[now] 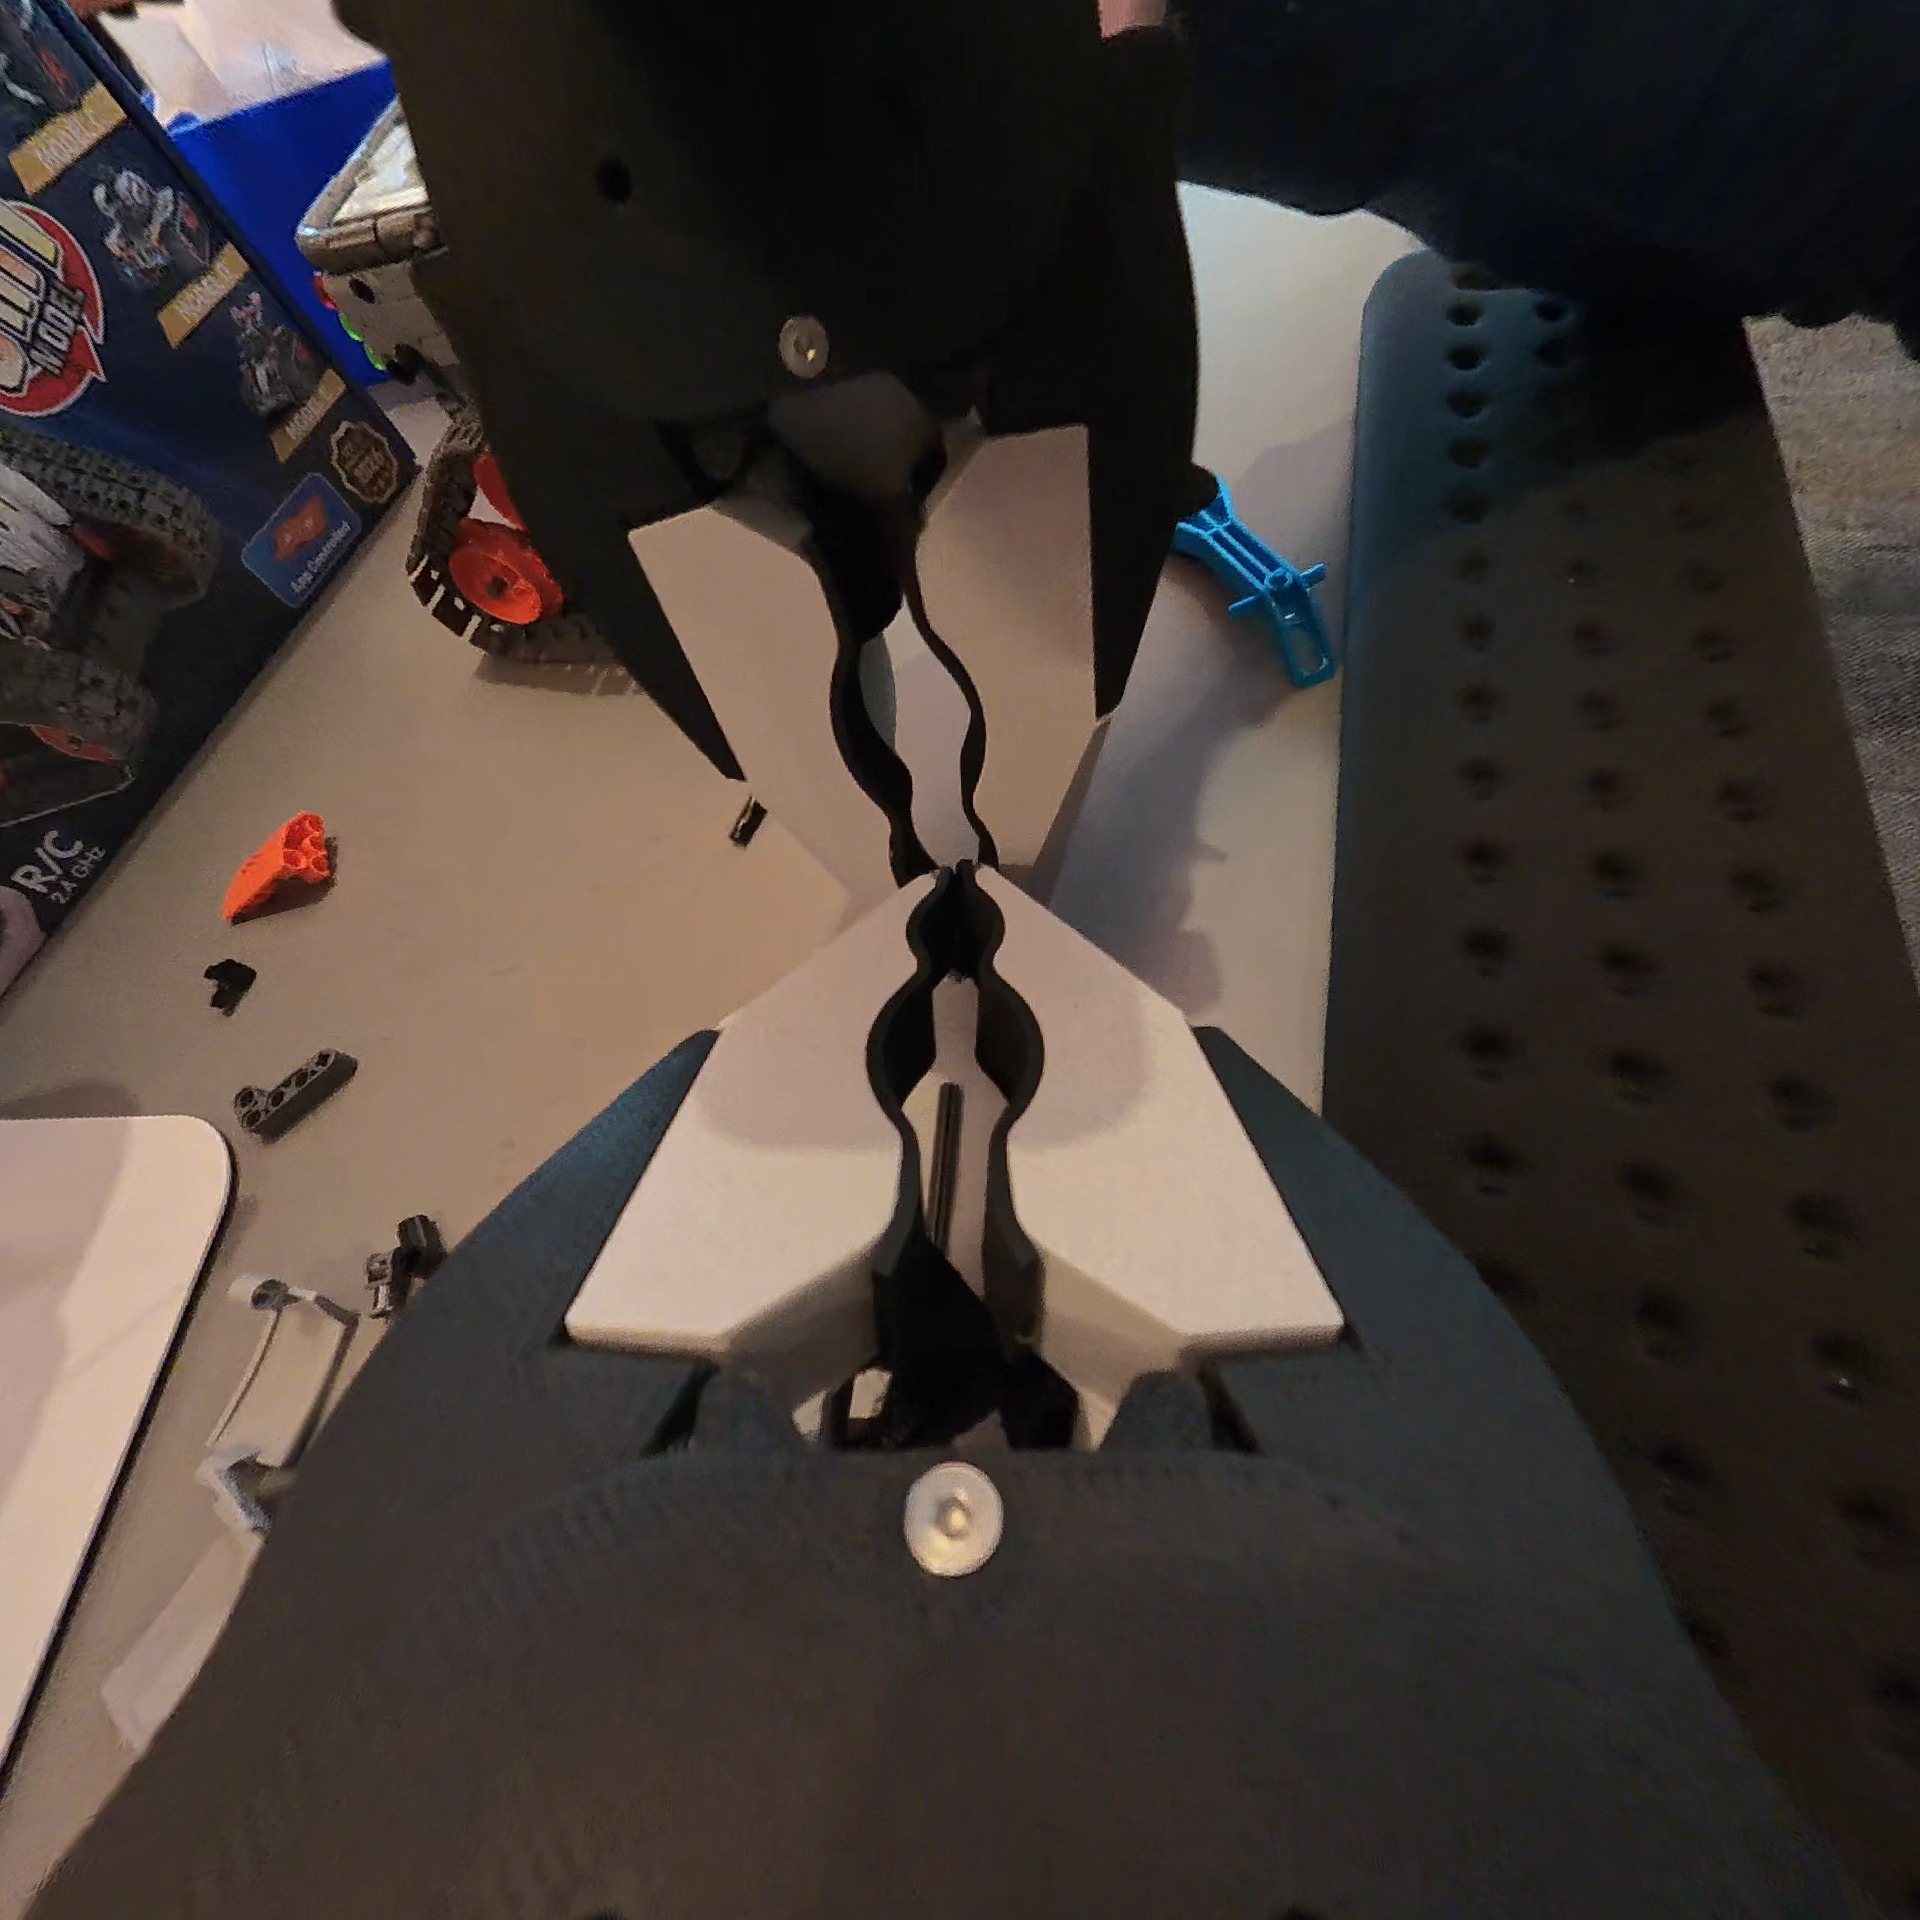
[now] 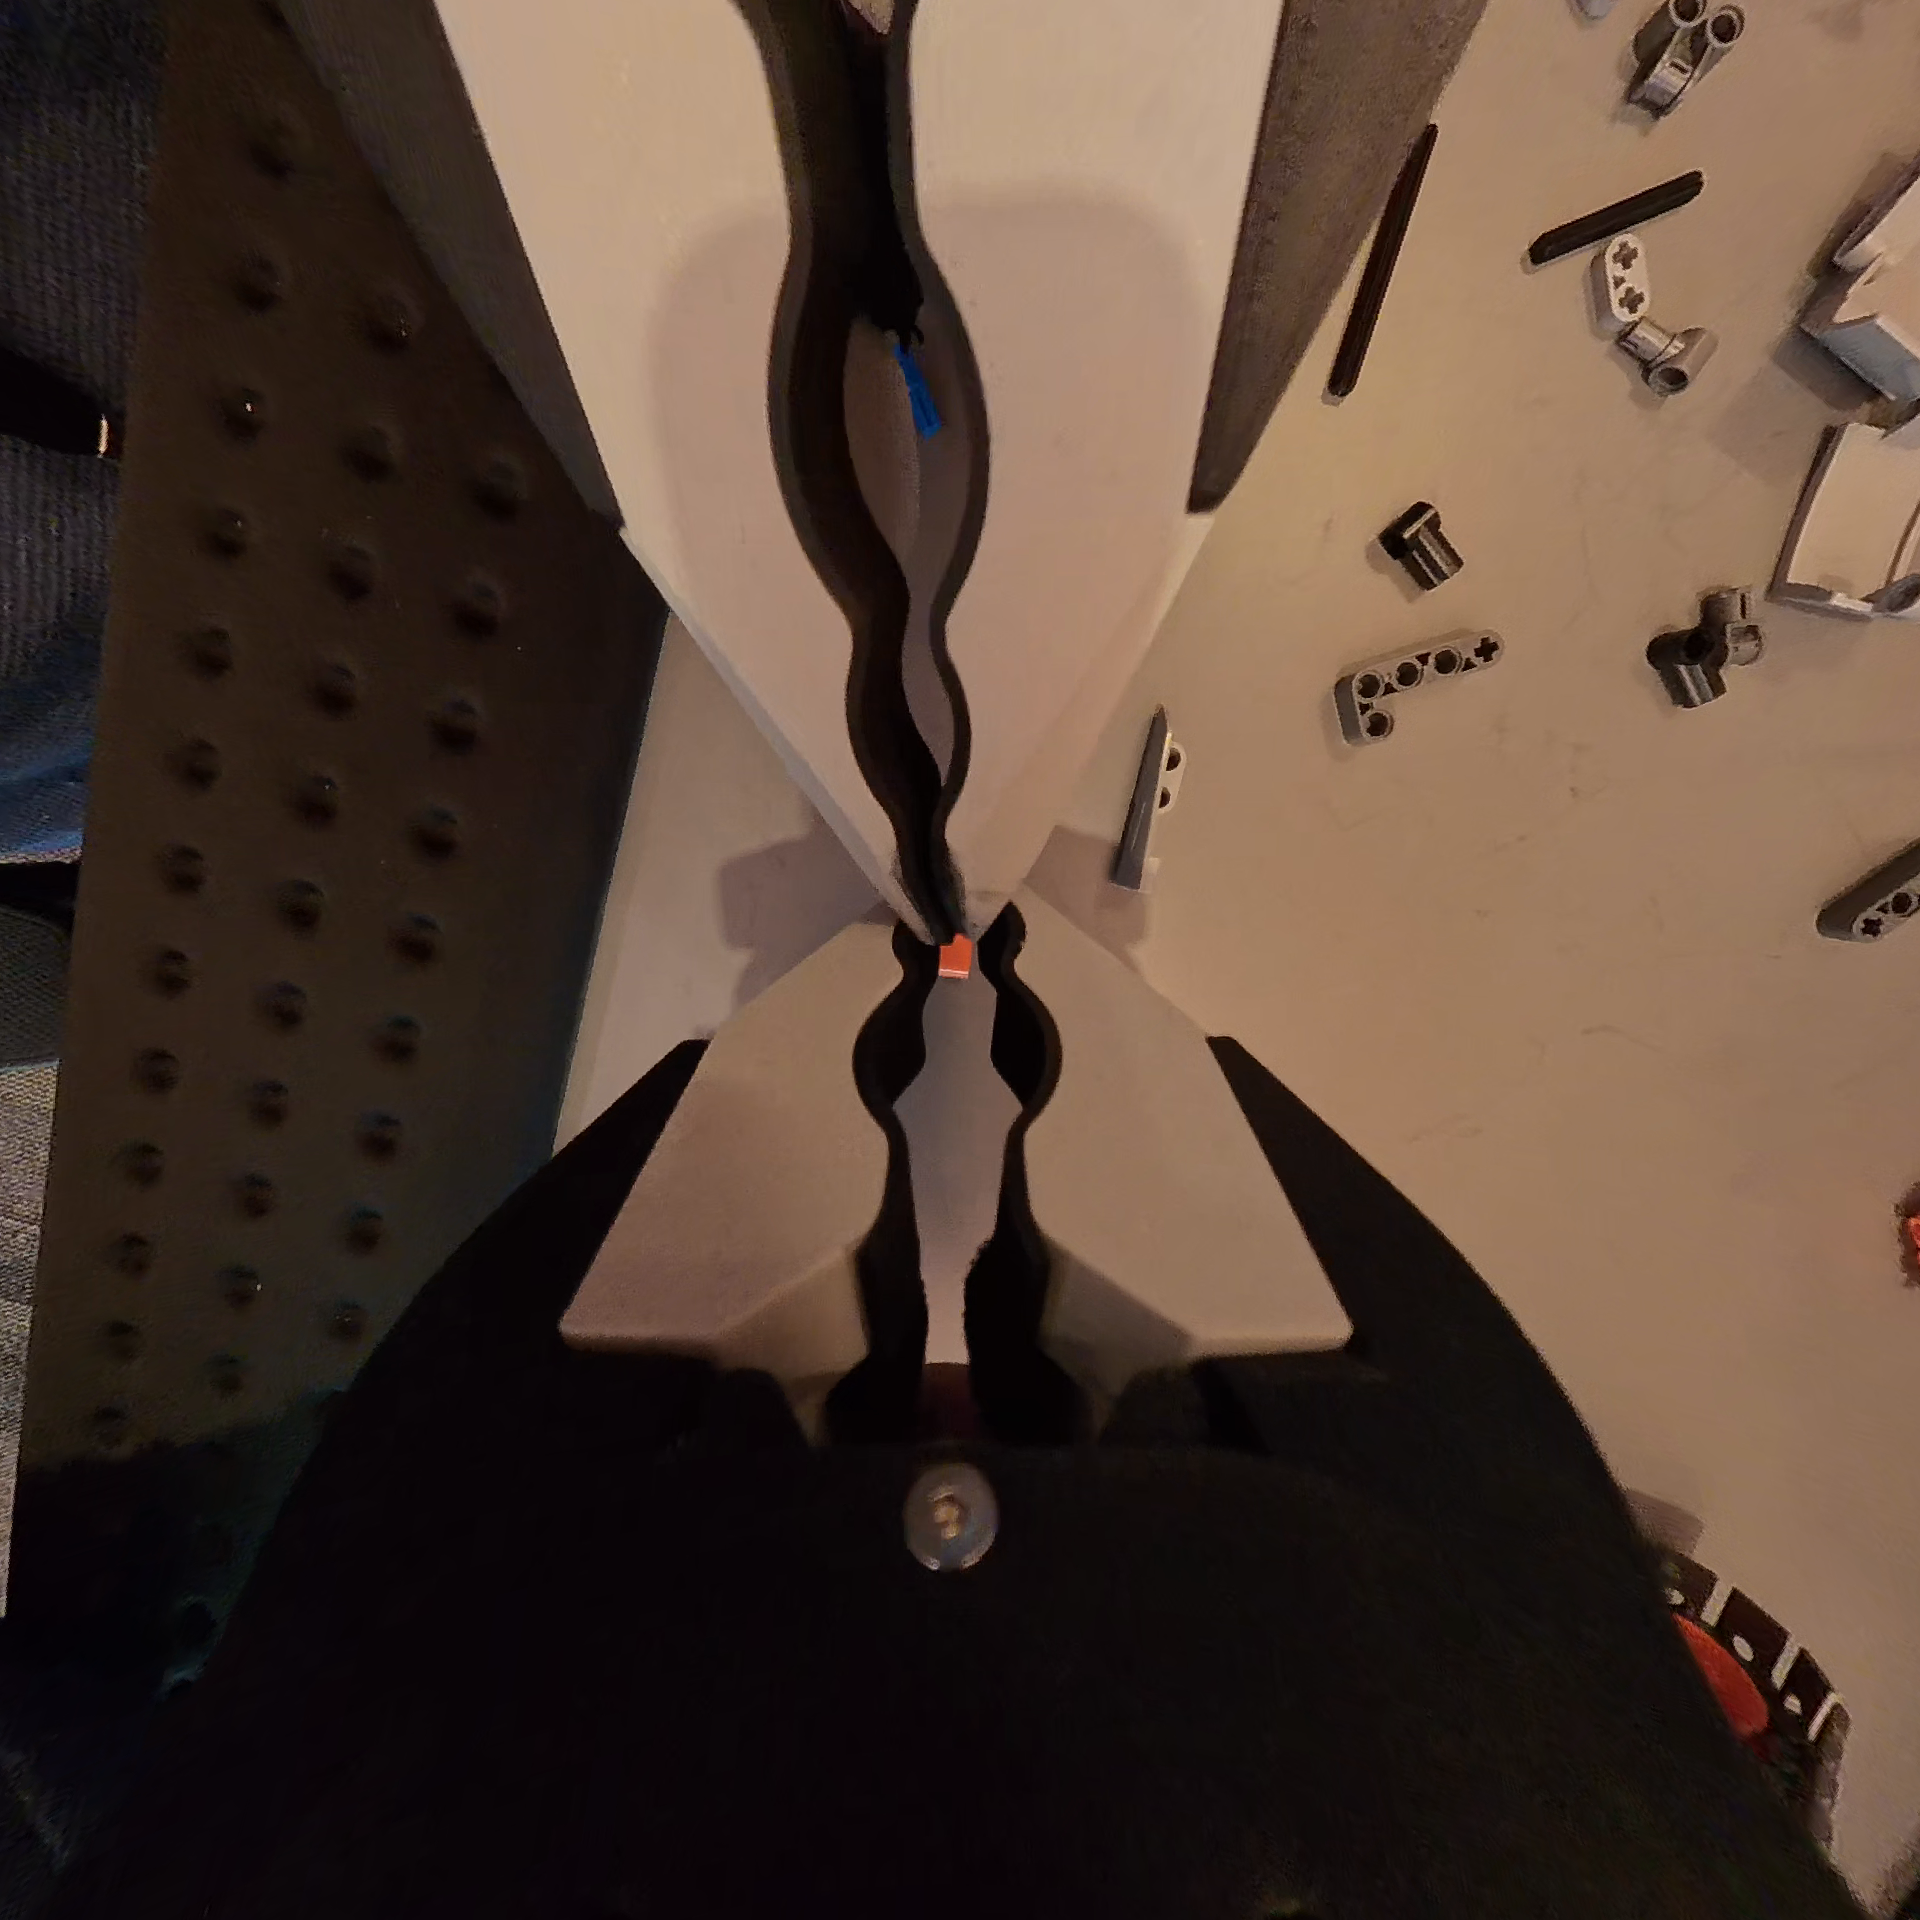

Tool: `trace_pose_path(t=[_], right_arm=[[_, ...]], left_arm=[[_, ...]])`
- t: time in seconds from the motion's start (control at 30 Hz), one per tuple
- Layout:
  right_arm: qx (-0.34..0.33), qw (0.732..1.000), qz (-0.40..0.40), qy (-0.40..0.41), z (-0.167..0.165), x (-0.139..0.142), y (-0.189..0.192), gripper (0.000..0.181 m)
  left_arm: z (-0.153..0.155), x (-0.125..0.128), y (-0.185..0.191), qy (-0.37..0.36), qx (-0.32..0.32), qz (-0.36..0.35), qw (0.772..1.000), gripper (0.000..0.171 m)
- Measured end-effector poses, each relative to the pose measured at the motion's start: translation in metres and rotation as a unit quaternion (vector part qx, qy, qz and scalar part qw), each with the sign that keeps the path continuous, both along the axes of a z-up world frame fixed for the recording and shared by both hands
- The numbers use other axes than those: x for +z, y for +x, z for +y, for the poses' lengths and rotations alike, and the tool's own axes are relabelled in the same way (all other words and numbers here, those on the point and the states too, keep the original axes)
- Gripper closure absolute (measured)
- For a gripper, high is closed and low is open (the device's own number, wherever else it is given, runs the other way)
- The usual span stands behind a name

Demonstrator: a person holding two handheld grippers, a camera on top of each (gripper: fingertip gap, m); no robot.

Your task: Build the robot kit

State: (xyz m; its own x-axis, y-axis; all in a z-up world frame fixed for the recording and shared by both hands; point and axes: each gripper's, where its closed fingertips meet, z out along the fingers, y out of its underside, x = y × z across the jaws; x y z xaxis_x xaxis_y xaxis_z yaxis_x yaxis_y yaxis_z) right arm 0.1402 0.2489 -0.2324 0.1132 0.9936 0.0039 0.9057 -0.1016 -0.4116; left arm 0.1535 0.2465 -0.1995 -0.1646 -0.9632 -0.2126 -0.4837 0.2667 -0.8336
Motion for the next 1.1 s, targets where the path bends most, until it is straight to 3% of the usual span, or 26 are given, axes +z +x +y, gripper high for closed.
trace_pose_path(t=[0.3, 0.63, 0.8, 1.0, 1.1], right_arm=[[0.004, 1.0, -0.012, -0.021, -0.001, -0.007, 0.001, 0.178], [-0.015, 0.999, 0.007, -0.036, 0.001, -0.008, 0.001, 0.177], [-0.044, 0.997, 0.054, -0.018, -0.001, 0.007, 0.005, 0.155], [-0.074, 0.997, 0.021, 0.014, 0.008, -0.023, 0.021, 0.153], [-0.084, 0.996, 0.031, 0.028, 0.01, -0.018, 0.028, 0.155]], left_arm=[[0.001, -0.011, -0.001, 0.01, -0.002, 0.039, 0.999, 0.171], [0.004, -0.009, 0.001, -0.02, 0.001, 0.03, 0.999, 0.171], [0.014, -0.011, -0.007, -0.037, 0.02, 0.03, 0.999, 0.171], [0.016, -0.026, -0.008, -0.008, 0.021, 0.061, 0.998, 0.171], [0.017, -0.029, -0.01, -0.018, 0.019, 0.065, 0.998, 0.171]])
